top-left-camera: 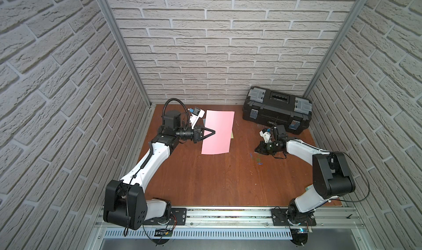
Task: Unclip the paperclips from the documents
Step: Place the paper clip at the center of the board.
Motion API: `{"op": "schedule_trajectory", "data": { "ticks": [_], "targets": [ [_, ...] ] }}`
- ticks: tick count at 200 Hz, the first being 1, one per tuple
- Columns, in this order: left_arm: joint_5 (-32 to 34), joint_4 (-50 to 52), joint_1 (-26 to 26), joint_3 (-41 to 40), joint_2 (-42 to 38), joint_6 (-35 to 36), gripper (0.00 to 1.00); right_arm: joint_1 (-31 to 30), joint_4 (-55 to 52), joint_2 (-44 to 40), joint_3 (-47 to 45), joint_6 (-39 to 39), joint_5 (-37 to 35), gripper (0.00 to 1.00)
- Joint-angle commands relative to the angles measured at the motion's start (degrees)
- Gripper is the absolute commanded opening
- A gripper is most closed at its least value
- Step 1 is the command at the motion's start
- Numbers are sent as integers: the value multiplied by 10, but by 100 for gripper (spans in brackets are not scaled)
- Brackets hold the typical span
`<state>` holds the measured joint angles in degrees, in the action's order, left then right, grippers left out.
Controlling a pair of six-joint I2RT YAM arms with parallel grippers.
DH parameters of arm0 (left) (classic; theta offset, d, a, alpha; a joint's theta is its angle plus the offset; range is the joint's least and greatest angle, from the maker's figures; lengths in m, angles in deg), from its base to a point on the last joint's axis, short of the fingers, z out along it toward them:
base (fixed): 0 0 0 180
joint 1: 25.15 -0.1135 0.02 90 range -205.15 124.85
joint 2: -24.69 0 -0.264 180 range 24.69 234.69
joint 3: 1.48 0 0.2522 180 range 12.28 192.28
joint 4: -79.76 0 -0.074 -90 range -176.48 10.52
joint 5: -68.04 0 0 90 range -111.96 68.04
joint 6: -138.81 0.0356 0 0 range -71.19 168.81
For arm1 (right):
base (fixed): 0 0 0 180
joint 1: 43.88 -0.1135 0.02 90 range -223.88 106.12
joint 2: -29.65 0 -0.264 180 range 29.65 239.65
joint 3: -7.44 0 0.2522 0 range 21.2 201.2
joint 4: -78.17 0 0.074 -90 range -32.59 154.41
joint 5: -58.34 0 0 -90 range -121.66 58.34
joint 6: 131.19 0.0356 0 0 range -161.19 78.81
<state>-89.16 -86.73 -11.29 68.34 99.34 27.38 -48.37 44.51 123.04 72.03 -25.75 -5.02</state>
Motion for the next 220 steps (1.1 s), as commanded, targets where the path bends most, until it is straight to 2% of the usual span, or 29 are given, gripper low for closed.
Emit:
{"op": "schedule_trajectory", "data": {
  "ticks": [1, 35, 64, 104, 142, 163, 191, 220],
  "targets": [
    [0, -12, -3, -7, 0, 14, 0, 1, -4, 11, -4, 6, -15, 5],
    [4, -11, -3, -7, 4, 15, 0, 1, -18, 27, 2, 2, -24, 8],
    [6, -11, -4, -6, 8, 16, 0, 1, -31, 25, 4, -5, -39, 16],
    [13, -12, -3, -5, 13, 17, 0, 1, -37, 17, 4, -9, -44, 21],
    [42, -11, -4, -5, 23, 20, 0, 1, -35, -9, 8, -9, -39, 26],
    [79, -11, -7, 0, 48, 18, 0, 1, -34, -30, 11, -9, -30, 32],
    [129, -1, -11, 26, 107, 9, 0, 0, -32, -58, 18, -12, -15, 47],
    [166, 1, -16, 60, 171, -2, 0, -1, -39, -81, 25, -14, 5, 54]
  ]
}}
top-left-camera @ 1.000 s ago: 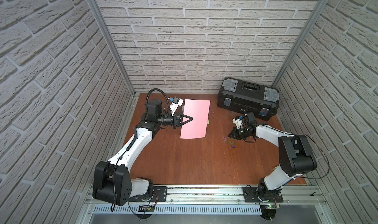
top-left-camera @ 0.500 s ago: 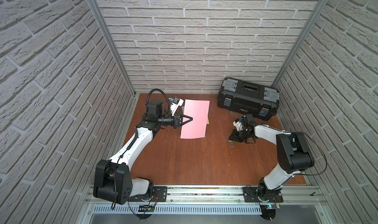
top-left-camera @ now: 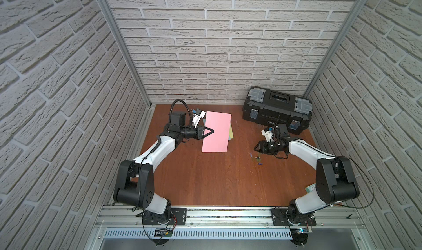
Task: Unclip the paperclips from the documents
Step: Place the paper clip at the center of the board, then place the document at the document.
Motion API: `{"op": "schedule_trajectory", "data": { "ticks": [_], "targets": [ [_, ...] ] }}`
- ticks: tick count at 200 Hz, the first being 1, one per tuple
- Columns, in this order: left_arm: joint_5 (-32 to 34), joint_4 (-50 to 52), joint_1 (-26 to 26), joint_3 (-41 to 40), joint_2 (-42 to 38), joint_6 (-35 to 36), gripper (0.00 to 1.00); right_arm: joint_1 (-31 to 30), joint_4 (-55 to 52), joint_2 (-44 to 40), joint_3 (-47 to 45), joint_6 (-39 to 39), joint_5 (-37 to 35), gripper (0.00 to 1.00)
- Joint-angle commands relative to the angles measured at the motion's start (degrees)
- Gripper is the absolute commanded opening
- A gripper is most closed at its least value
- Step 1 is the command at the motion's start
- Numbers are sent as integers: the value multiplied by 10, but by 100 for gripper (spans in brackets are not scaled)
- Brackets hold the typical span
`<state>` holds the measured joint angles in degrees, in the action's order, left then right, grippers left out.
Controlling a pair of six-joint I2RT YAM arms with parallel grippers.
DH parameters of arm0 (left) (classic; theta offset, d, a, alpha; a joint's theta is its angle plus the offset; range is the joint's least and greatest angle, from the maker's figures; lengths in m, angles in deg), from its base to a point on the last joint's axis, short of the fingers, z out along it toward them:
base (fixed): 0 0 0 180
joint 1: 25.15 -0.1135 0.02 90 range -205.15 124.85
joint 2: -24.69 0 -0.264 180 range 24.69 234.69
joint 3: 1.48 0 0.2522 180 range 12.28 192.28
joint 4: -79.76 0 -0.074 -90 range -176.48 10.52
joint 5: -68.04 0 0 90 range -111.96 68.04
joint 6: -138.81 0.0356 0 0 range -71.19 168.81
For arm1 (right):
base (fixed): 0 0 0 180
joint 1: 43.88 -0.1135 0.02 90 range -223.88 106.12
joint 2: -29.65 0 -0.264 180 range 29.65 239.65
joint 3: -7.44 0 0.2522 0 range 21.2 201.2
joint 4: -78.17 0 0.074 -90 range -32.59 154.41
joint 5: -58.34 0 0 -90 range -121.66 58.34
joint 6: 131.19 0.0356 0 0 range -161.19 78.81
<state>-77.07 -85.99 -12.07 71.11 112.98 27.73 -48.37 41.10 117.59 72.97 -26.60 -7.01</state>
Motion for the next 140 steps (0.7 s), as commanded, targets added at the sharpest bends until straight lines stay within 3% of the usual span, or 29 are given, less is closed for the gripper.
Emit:
{"op": "schedule_trajectory", "data": {
  "ticks": [1, 48, 103, 140],
  "targets": [
    [47, -6, -9, 34, 37, -7, 0, -1, -5, -27, 16, -5, 25, 54],
    [69, -1, -26, 98, 157, -35, 0, 0, -12, -49, 21, -5, 33, 56],
    [178, 85, -56, 155, 241, -15, 0, -1, -22, -66, 24, -10, 35, 57],
    [208, 130, -64, 187, 286, -1, 0, -1, -24, -70, 22, -12, 36, 58]
  ]
}}
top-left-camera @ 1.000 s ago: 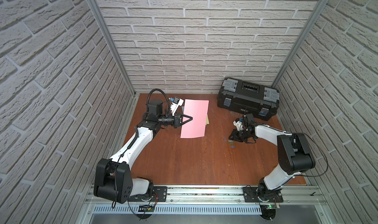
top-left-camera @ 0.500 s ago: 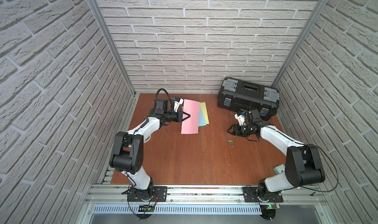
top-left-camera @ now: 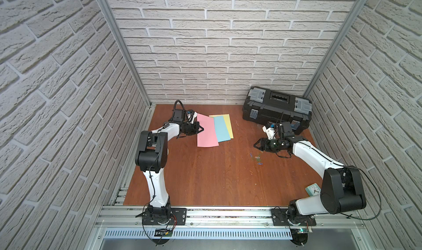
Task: Unclip the paperclips from the documents
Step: Place the document at the document.
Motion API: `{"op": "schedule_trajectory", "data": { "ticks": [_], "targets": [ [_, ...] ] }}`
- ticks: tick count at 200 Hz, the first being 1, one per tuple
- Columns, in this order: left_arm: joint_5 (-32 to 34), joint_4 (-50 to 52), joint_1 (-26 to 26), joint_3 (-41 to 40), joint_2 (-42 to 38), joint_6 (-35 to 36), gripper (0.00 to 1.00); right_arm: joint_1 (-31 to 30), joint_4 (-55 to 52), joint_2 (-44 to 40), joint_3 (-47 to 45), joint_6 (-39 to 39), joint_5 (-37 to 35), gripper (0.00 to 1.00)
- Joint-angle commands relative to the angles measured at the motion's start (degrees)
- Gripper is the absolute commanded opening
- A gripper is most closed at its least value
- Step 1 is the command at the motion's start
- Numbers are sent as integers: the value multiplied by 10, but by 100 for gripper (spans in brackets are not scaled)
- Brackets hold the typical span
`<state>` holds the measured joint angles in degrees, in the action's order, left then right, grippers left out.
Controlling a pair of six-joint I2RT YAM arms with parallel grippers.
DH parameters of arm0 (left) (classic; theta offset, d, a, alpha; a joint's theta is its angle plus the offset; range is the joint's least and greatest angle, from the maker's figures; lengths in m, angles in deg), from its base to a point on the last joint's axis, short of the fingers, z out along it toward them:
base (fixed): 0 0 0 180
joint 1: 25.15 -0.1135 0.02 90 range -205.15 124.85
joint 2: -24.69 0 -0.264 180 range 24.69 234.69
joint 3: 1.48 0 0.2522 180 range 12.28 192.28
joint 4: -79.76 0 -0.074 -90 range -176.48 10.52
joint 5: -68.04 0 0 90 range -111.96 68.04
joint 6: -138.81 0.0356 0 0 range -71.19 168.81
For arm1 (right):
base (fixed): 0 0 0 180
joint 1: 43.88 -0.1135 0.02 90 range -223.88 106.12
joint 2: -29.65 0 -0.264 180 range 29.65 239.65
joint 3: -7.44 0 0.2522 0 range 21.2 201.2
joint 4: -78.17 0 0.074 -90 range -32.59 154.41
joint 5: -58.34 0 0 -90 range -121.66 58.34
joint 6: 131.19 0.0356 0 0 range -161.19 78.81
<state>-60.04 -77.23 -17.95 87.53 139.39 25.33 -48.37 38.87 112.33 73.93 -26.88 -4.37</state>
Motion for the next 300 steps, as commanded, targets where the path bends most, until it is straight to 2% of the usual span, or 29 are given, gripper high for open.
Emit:
{"op": "schedule_trajectory", "data": {
  "ticks": [1, 39, 56, 80, 100, 120, 160, 202, 207, 266, 300],
  "targets": [
    [38, 43, -5, 23, 23, 23, 0, -2, -1, -18, 12, -9, 10, 58],
    [75, 73, -9, 44, 41, 29, 0, -1, -5, -22, 12, -9, 10, 58],
    [95, 75, -14, 41, 39, 21, 4, -1, -6, -27, 11, -9, 8, 59],
    [136, 74, -19, 25, 24, 12, 18, -2, -12, -32, 12, -12, 6, 59],
    [169, 72, -23, 9, 9, 4, 38, -2, -15, -36, 11, -14, 2, 59],
    [202, 70, -24, -5, -10, 4, 52, -2, -15, -39, 11, -15, 1, 60],
    [272, 11, -23, -74, -96, 1, 69, -1, -14, -45, 12, -27, -12, 63],
    [292, -59, -19, -144, -197, 27, 85, 0, 1, -46, 24, -46, -30, 66],
    [294, -60, -17, -150, -208, 32, 89, -1, 4, -46, 25, -48, -32, 67],
    [340, -124, -10, -262, -344, 86, 96, 0, 60, -42, 21, -79, -84, 72],
    [378, -140, -8, -310, -390, 98, 96, 1, 100, -36, 11, -99, -115, 76]
  ]
}}
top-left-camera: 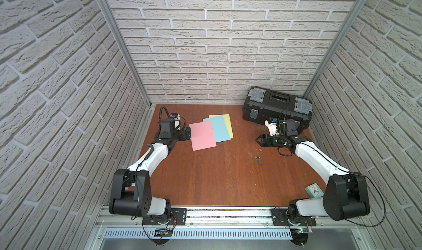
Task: Unclip the paperclips from the documents
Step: Place the document at the document, then reset both arms
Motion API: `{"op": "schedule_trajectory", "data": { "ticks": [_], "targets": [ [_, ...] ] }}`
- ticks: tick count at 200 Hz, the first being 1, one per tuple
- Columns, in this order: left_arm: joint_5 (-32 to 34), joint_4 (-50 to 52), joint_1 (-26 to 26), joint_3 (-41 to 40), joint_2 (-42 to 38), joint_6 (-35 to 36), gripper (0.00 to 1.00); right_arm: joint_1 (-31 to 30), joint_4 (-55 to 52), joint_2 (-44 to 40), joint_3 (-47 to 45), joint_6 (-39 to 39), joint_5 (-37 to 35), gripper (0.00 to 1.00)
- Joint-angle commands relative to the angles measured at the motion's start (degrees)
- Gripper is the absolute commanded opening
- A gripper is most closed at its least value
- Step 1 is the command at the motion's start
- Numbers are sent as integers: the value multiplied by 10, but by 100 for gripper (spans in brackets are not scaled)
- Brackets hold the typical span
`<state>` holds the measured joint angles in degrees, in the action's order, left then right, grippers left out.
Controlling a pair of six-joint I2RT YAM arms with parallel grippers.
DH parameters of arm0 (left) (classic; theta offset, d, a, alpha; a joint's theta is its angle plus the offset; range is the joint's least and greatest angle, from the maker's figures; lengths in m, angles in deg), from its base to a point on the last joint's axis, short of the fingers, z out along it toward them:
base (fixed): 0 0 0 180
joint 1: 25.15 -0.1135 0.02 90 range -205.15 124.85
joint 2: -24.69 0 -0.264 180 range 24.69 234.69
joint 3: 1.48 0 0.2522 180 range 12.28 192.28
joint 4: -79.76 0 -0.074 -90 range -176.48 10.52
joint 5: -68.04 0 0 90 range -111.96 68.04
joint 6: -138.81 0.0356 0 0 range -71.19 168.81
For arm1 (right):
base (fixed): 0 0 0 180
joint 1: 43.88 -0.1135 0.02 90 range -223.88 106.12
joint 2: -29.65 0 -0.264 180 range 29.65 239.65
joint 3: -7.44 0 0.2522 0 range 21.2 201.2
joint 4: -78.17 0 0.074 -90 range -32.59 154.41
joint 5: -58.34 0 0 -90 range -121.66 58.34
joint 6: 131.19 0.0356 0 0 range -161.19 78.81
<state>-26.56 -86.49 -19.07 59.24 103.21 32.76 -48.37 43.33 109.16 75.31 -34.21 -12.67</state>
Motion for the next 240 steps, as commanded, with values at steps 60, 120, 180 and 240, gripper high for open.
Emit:
{"op": "schedule_trajectory", "data": {
  "ticks": [60, 120, 180, 240],
  "targets": [
    [104, -142, 6, -127, -87, 34, 96, 15, 141, 10, -46, -27, -86, 86],
    [173, -232, 8, -209, -135, 67, 96, 27, 222, 7, -99, -39, -178, 88],
    [232, -315, 0, -254, -112, 92, 96, 36, 353, 1, -174, -70, -233, 88],
    [232, -455, -36, -303, -49, 73, 96, 46, 476, 24, -229, -78, -215, 88]
  ]
}}
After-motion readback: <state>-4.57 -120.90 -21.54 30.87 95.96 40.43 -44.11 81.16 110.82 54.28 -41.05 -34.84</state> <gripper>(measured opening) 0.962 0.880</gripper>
